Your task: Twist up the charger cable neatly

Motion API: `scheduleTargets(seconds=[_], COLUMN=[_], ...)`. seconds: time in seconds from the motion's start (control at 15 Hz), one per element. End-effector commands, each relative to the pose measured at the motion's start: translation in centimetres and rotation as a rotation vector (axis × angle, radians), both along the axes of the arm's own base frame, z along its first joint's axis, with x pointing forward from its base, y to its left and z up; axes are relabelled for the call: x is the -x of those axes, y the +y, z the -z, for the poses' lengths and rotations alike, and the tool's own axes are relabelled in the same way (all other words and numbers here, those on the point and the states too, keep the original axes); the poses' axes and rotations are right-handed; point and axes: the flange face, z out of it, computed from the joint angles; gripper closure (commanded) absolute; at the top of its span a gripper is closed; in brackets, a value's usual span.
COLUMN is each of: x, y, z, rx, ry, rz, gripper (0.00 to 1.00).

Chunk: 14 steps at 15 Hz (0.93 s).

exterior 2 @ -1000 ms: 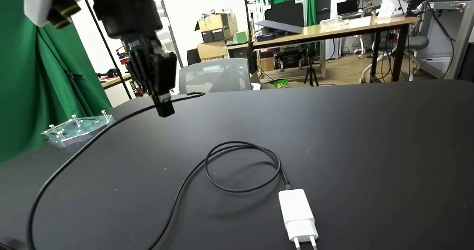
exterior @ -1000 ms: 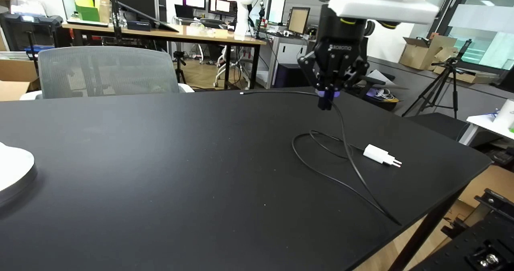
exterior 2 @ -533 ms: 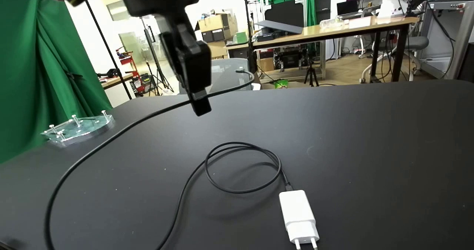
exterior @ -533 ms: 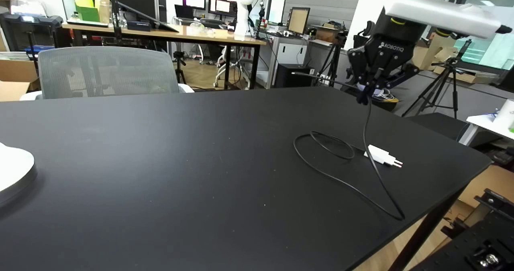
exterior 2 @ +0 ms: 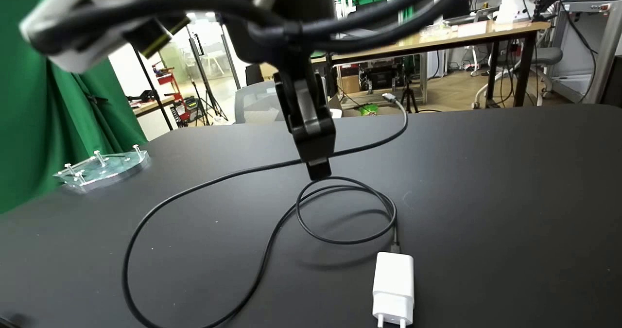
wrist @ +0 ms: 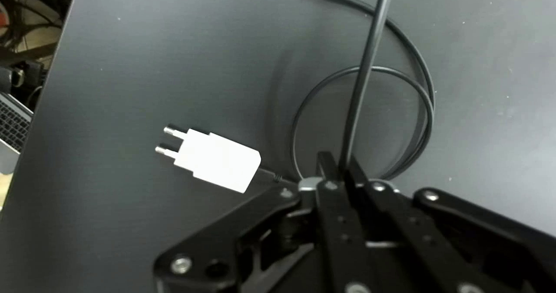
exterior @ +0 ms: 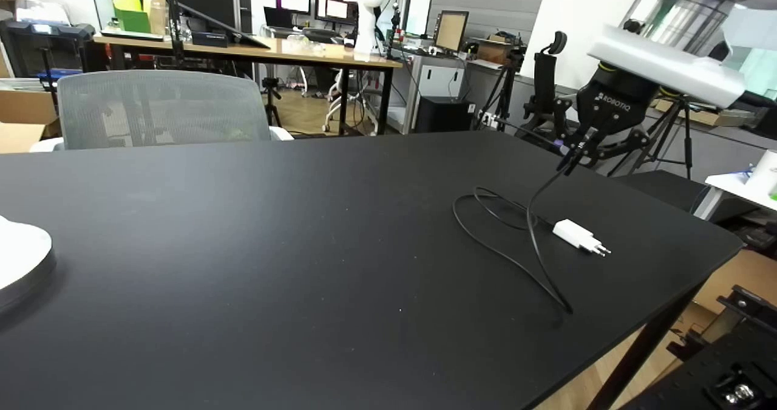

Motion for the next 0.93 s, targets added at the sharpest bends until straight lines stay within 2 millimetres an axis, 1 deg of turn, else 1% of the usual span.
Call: scheduleTargets(seconds=[0.0, 0.27, 0.4, 0.6, 0.87], x=[-0.7, -1.6, -2.1, -3.1, -4.8], y=[-1.0, -1.6, -1.9, -2.3, -2.4], z=[1.8, 4.7, 5.9, 7.1, 7.8], rx=[-0.094, -0.247, -0.285, -0.283, -0.245], ry=[0.018, 0.077, 0.118, 0.184, 0.25], rz=[0.054, 0.039, 0.022, 0.016, -0.025], gripper=[0.98, 0.98, 0.98, 0.98, 0.98])
